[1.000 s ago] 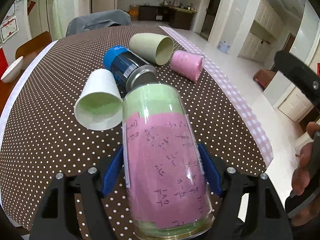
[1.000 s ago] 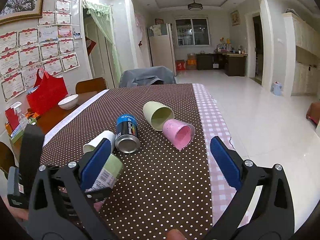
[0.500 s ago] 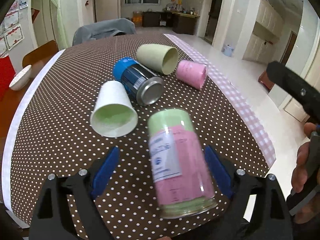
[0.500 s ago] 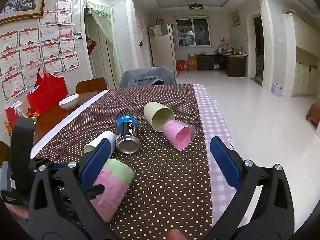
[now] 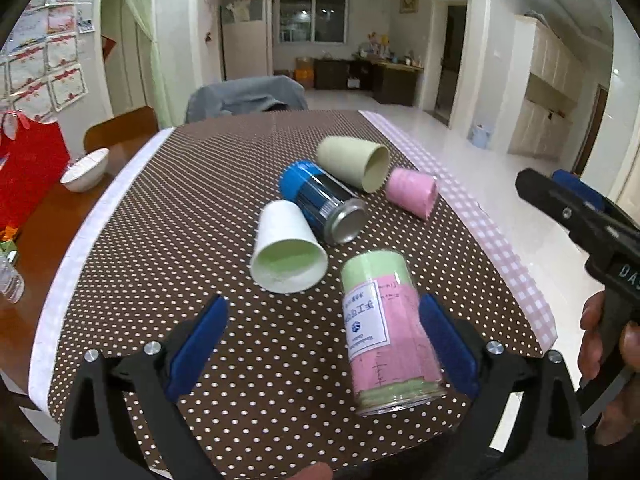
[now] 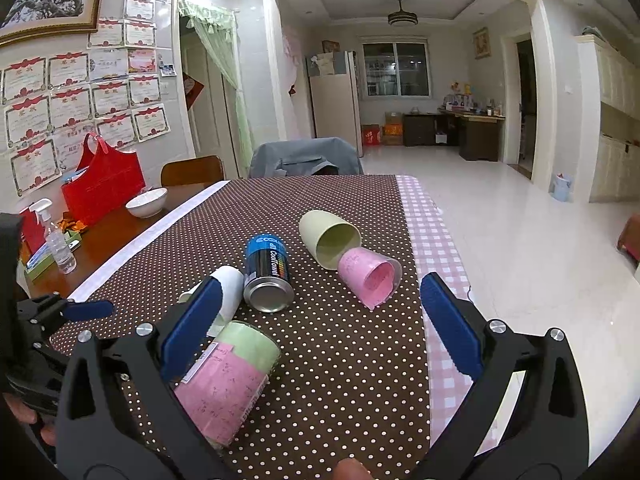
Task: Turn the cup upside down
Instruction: 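Close the right gripper around the sideways jar while the left gripper withdraws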
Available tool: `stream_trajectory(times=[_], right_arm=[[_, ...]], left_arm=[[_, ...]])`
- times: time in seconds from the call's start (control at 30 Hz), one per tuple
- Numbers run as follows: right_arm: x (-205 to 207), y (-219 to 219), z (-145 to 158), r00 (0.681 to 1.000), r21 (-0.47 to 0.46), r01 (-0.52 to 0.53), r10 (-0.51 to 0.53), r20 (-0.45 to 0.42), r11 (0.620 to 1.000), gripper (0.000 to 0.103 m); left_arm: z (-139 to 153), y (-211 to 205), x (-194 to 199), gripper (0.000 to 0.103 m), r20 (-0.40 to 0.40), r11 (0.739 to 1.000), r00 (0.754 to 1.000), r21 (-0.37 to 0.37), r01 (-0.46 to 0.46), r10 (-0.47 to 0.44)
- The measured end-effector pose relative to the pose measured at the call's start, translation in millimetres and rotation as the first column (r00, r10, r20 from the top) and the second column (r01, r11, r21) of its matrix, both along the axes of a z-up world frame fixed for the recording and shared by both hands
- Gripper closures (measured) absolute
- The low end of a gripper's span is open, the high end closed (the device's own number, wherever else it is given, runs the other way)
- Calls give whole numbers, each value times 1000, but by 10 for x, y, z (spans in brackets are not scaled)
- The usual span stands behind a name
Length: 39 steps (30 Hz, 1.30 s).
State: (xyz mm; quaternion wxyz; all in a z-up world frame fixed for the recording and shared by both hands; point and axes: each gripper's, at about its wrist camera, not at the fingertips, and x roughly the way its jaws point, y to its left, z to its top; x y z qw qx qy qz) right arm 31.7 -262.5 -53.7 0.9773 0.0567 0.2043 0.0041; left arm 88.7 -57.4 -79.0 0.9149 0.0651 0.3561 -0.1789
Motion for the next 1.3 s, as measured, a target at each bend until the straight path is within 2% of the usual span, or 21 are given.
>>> stream_trajectory(times=[0.27, 0.43, 0.6, 0.9, 1.03, 1.3], right_arm=[[-11, 54, 69, 999, -12, -31, 31, 20, 999, 6], [-1, 105, 98, 997, -32, -72, 73, 27, 997, 6], [36, 124, 122, 988, -27, -152, 153, 26, 988, 6], [173, 198, 62, 955, -123, -295, 295, -20, 948, 6], [223, 277, 20, 925, -175, -381, 377, -59, 908, 6], [354, 396, -54, 824, -222, -567, 544, -160, 793, 6]], left_arm=[[124, 97, -122, 8, 60, 999, 998, 17, -32, 31], [198, 182, -195, 8, 82, 999, 995, 1, -49, 49], [257, 281, -239, 8, 100, 997, 992, -17, -71, 72], [244, 435, -269, 8, 119, 993, 986, -31, -116, 119], [196, 485, -278, 8, 130, 989, 980, -32, -145, 148], [139, 561, -252, 8, 123, 984, 977, -53, -167, 173]])
